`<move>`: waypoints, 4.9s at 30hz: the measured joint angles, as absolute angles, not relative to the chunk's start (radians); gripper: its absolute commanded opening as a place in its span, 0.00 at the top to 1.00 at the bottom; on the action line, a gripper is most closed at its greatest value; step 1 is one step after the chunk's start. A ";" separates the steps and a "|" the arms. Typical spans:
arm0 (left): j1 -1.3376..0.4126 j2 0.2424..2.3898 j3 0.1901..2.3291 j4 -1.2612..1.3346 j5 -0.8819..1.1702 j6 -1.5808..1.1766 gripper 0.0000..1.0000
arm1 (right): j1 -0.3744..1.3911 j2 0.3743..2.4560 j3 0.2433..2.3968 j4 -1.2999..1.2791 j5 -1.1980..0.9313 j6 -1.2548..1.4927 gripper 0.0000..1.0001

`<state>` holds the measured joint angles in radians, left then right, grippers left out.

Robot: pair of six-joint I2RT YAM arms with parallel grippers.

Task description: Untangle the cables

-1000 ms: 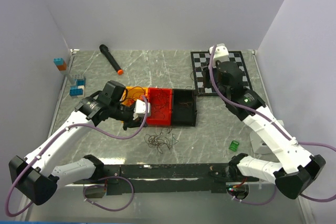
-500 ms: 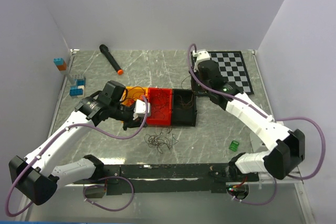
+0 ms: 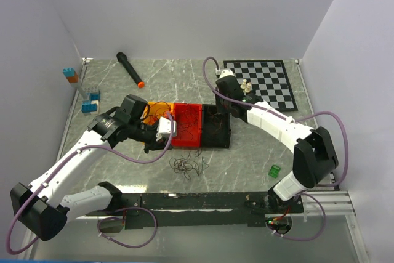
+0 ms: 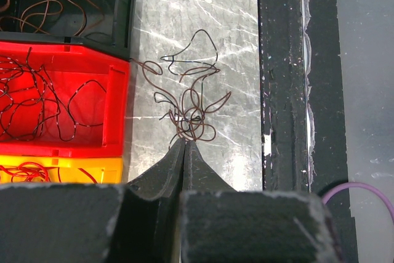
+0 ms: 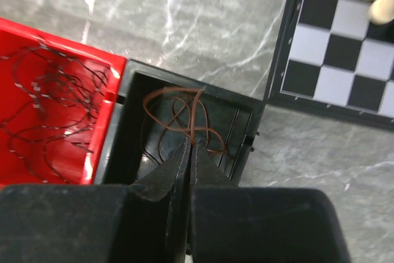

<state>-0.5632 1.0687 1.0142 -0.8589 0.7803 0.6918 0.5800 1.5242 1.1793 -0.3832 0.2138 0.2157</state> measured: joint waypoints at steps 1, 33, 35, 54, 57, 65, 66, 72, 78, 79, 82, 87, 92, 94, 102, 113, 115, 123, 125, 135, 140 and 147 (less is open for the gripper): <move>-0.563 1.069 1.014 -0.859 0.780 0.692 0.95 | 0.580 1.534 1.173 -0.382 0.214 0.224 1.00; -0.563 1.145 0.973 -0.852 0.760 0.699 0.76 | 0.769 1.327 1.140 -0.435 0.242 0.340 0.27; -0.563 1.145 0.969 -0.849 0.760 0.701 0.75 | 0.847 1.267 1.056 -0.421 0.233 0.351 0.28; -0.563 1.142 0.935 -0.837 0.754 0.727 0.75 | 0.979 1.388 0.818 -0.267 0.047 0.451 0.36; -0.563 1.135 0.935 -0.837 0.750 0.735 0.75 | 0.979 1.441 0.841 -0.251 0.052 0.453 0.53; -0.563 1.122 0.933 -0.836 0.743 0.745 0.74 | 0.997 1.454 0.856 -0.245 0.117 0.455 1.00; -0.563 1.122 0.929 -0.836 0.743 0.746 0.74 | 1.008 1.443 0.857 -0.249 0.127 0.453 1.00; -0.563 1.122 0.913 -0.831 0.745 0.744 0.73 | 1.076 1.258 0.857 -0.270 0.169 0.444 1.00; -0.563 1.123 0.913 -0.807 0.752 0.733 0.71 | 1.117 1.105 0.892 -0.292 0.192 0.424 1.00; -0.563 1.123 0.913 -0.802 0.756 0.727 0.68 | 1.122 1.092 0.905 -0.300 0.196 0.421 1.00; -0.562 1.122 0.913 -0.777 0.771 0.704 0.60 | 1.137 1.071 0.949 -0.322 0.202 0.411 1.00; -0.538 1.122 0.913 -0.733 0.844 0.641 0.58 | 1.163 1.062 1.058 -0.348 0.209 0.382 1.00; -0.509 1.122 0.913 -0.706 0.931 0.605 0.61 | 1.185 1.061 1.172 -0.360 0.219 0.347 1.00; -0.507 1.122 0.913 -0.700 0.951 0.601 0.67 | 1.191 1.061 1.201 -0.361 0.220 0.337 1.00; -0.492 1.122 0.913 -0.716 1.036 0.640 0.99 | 1.211 1.061 1.262 -0.363 0.218 0.316 1.00; -0.482 1.094 0.908 -0.778 1.025 0.738 0.99 | 1.215 1.028 1.316 -0.419 0.250 0.287 1.00; -0.481 1.089 0.900 -0.782 1.014 0.746 0.99 | 1.215 1.009 1.337 -0.421 0.252 0.281 1.00; -0.481 1.076 0.853 -0.789 0.966 0.767 0.99 | 1.215 0.960 1.432 -0.434 0.282 0.240 1.00; -0.481 1.072 0.853 -0.792 0.955 0.768 0.99 | 1.215 0.958 1.441 -0.435 0.293 0.228 1.00; -0.479 1.060 1.022 -0.890 0.943 0.777 0.99 | 1.215 0.981 1.264 -0.463 0.278 0.231 0.35; -0.478 1.045 1.089 -0.952 0.942 0.803 0.99 | 1.201 1.031 1.188 -0.481 0.160 0.224 0.29; -0.478 1.044 1.140 -1.029 0.940 0.826 0.99 | 1.172 1.072 1.186 -0.431 0.024 0.207 0.29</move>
